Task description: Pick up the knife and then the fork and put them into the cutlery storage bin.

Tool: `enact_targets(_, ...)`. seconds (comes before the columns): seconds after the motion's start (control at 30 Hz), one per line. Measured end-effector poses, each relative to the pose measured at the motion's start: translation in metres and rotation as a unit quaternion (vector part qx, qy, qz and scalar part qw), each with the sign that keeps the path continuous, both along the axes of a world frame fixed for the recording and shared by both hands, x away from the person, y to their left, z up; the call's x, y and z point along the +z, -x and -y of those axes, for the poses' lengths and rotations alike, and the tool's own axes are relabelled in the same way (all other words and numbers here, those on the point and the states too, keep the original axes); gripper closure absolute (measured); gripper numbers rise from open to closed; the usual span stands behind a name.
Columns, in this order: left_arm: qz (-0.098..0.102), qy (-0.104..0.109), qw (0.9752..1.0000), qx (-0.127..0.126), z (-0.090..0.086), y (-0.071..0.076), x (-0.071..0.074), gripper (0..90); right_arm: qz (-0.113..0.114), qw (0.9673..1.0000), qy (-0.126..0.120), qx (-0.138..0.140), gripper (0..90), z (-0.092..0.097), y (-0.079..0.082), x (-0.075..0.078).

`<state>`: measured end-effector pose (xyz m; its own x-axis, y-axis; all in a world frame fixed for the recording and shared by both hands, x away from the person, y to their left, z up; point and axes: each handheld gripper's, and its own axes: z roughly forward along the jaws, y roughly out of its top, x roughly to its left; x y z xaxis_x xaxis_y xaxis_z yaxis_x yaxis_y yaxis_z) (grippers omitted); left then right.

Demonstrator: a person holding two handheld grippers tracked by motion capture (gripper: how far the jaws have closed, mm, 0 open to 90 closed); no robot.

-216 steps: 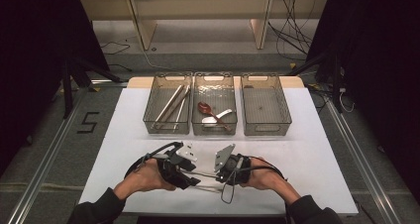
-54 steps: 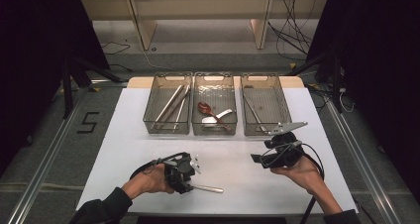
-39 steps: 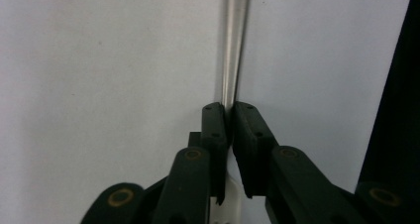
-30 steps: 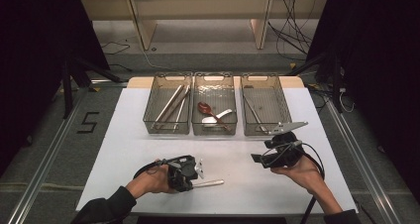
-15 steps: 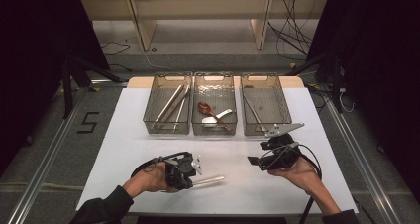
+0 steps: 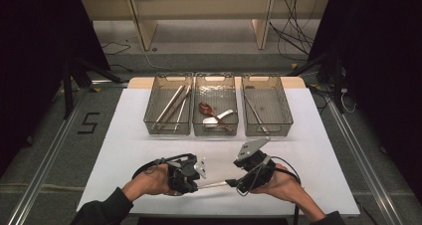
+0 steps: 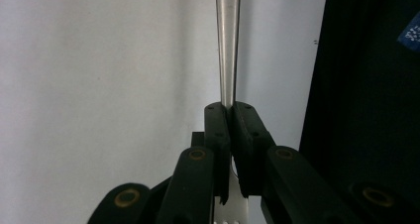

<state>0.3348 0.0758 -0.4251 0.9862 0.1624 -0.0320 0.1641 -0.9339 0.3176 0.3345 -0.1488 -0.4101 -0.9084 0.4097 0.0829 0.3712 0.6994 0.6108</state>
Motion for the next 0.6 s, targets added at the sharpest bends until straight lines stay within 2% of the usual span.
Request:
enact_targets(0.1, -0.002, -0.001, 1.0000, -0.007, 0.002, 0.001, 0.001, 85.0, 0.000, 0.9995, 0.014, 0.028, 35.4, -0.011, 0.004, -0.005)
enact_targets(0.2, -0.008, 0.009, 0.9999, -0.003, 0.003, 0.003, 0.001, 85.0, 0.002, 0.9986, 0.030, 0.044, 38.3, -0.020, 0.007, -0.011)
enact_targets(0.3, -0.011, 0.007, 0.9999, -0.005, 0.004, 0.003, 0.002, 85.0, 0.007, 0.9976, 0.037, 0.059, 42.5, -0.027, 0.011, -0.016)
enact_targets(0.53, -0.033, 0.012, 0.9994, -0.006, 0.004, 0.001, 0.003, 84.9, 0.031, 0.9938, 0.064, 0.086, 51.5, -0.038, 0.018, -0.024)
enact_targets(0.57, -0.035, 0.013, 0.9993, -0.006, 0.004, 0.001, 0.003, 84.9, 0.041, 0.9928, 0.067, 0.091, 52.8, -0.039, 0.018, -0.025)
enact_targets(0.6, -0.036, 0.013, 0.9993, -0.005, 0.004, 0.001, 0.003, 84.9, 0.038, 0.9923, 0.072, 0.094, 54.0, -0.040, 0.020, -0.026)
